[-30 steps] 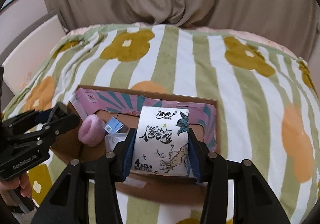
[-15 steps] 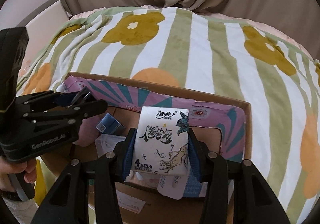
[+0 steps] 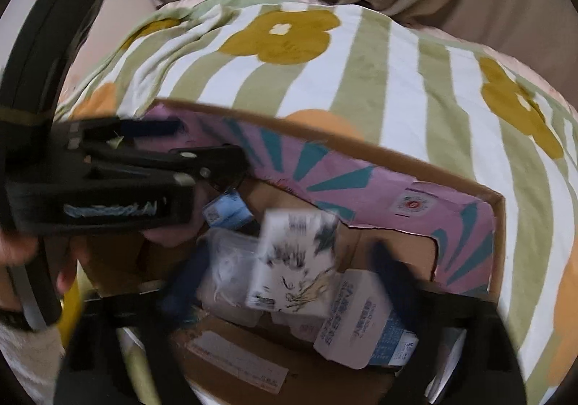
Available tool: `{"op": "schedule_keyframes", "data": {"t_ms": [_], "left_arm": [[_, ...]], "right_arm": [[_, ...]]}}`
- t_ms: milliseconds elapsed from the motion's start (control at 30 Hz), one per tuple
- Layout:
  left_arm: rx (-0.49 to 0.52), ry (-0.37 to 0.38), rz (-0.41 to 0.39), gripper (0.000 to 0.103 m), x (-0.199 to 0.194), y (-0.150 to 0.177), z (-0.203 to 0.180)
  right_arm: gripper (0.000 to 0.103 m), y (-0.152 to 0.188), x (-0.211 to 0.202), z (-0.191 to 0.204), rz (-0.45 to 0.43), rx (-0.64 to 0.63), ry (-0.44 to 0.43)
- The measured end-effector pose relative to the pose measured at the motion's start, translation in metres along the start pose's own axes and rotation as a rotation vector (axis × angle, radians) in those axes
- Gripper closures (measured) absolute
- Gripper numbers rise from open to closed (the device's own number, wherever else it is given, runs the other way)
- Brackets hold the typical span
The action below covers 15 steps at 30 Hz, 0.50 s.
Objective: Organize objects
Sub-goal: 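Open both grippers to drop the jar and tissue pack inside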
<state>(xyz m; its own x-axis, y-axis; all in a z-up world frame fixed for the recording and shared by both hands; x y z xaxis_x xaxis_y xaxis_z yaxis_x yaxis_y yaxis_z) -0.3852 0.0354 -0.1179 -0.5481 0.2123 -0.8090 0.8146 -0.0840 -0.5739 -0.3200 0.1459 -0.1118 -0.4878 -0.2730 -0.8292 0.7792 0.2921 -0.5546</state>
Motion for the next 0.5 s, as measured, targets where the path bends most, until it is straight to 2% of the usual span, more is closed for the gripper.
{"op": "schedule_keyframes", "data": {"t_ms": [100,233,500], "left_arm": [[-0.016,0.02,-0.001,0.0,-0.001,0.0,0.0],[-0.022,0.022,-0.001,0.0,-0.005,0.001,0.0],[-0.028,0.014,-0.027,0.0,-0.025,0.005,-0.003]], "right_arm": [[0.0,0.008,0.0,0.005,0.01,-0.025,-0.01],[0.0,0.013,-0.003,0.002,-0.019,-0.034,0.038],[0.0,0.013,-0.015,0.0,-0.036,0.004,0.03]]}}
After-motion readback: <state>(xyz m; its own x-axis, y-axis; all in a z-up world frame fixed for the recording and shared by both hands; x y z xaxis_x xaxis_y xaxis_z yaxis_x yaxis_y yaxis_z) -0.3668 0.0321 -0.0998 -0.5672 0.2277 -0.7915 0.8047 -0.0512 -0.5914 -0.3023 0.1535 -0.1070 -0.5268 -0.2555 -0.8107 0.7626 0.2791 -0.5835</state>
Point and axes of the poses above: each gripper's, at about its wrist camera, not at the fingertips, and x roughly the way its jaws point, z to its left, y to its underside, the point moved 5 cm from there along x, roughly the way its jaws point, and after that the axes turned 3 degrees about -z, right-handed, at the moved point
